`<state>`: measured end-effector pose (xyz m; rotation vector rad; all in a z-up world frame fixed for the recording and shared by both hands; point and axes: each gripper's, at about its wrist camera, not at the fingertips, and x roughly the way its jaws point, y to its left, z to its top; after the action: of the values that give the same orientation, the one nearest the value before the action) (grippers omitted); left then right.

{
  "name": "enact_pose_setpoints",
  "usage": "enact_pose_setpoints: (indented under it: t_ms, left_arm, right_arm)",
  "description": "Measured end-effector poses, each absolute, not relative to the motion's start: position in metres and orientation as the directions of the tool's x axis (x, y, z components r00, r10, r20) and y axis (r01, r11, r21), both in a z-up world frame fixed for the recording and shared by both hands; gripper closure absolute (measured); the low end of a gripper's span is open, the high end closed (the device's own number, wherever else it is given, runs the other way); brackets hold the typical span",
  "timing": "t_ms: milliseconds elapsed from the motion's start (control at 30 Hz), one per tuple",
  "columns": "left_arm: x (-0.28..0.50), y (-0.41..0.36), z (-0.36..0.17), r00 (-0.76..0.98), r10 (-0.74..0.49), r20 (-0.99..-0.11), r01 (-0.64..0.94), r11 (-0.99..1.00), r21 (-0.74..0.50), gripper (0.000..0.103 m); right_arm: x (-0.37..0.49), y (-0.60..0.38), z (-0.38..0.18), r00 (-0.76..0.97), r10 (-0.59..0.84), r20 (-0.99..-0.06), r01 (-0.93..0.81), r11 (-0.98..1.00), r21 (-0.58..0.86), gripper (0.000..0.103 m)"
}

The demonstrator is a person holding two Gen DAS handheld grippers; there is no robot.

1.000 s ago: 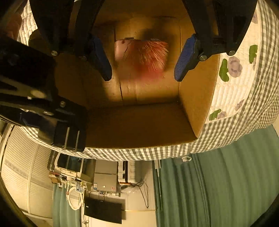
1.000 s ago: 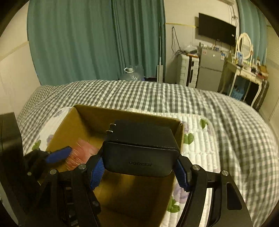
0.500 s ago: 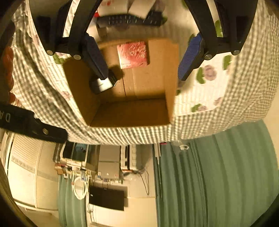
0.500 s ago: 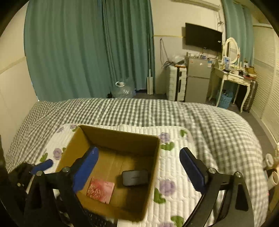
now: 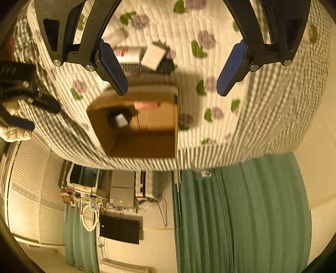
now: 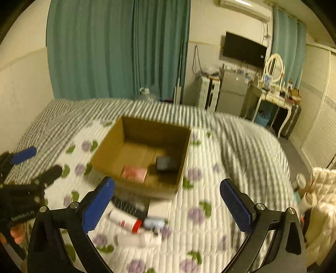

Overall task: Organize rigid objects
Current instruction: 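Grasp the white charger with the left tool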

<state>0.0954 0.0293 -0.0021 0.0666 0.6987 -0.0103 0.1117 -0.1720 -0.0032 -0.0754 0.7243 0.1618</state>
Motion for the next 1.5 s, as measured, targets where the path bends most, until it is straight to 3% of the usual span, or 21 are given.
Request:
enact_pose_setpoints:
  t_ms: [300, 433, 667, 733, 800, 833, 1067, 1300, 1500]
  left_arm:
    - [0.112, 0.03, -0.097, 0.648, 0.042, -0.761, 0.079, 0.989, 0.122, 0.014]
    - [0.128, 0.028, -0.135, 0.583, 0.044, -0.811, 0.103, 0.986, 0.128, 0.014]
    - [0.144, 0.016, -0.157, 0.525, 0.009, -0.851, 0.181, 0.976, 0.122, 0.016]
    - [0.148, 0.011, -0.16, 0.514, -0.01, -0.858, 0.215, 0.97, 0.117, 0.021]
    - [0.148, 0.005, -0.163, 0.502, -0.046, -0.863, 0.268, 0.958, 0.105, 0.053]
    - [0.148, 0.003, -0.164, 0.492, -0.061, -0.868, 0.287, 0.953, 0.096, 0.057]
    - [0.128, 0.016, -0.14, 0.542, -0.069, -0.838, 0.212, 0.976, 0.057, 0.06]
    - [0.115, 0.049, -0.111, 0.595, 0.003, -0.804, 0.086, 0.994, 0.067, 0.062]
    - [0.116, 0.061, -0.111, 0.607, 0.002, -0.795, 0.068, 0.996, 0.054, 0.064]
  right_arm:
    - [0.121, -0.156, -0.106, 0.577, 0.111, -0.809, -0.21, 0.978, -0.016, 0.002]
    - [0.135, -0.158, -0.124, 0.55, 0.131, -0.824, -0.197, 0.98, 0.025, 0.002]
    - [0.153, -0.158, -0.139, 0.527, 0.119, -0.841, -0.179, 0.984, 0.027, 0.002]
    - [0.155, -0.156, -0.141, 0.529, 0.113, -0.841, -0.18, 0.983, 0.019, 0.002]
    - [0.156, -0.154, -0.142, 0.526, 0.104, -0.844, -0.187, 0.982, 0.005, 0.002]
    - [0.156, -0.154, -0.142, 0.523, 0.106, -0.845, -0.193, 0.981, 0.004, 0.002]
    - [0.15, -0.146, -0.131, 0.549, 0.144, -0.823, -0.247, 0.969, 0.005, 0.002]
    - [0.144, -0.117, -0.13, 0.536, 0.198, -0.821, -0.372, 0.928, -0.019, 0.003]
    - [0.142, -0.082, -0.155, 0.476, 0.17, -0.863, -0.484, 0.87, -0.095, 0.012]
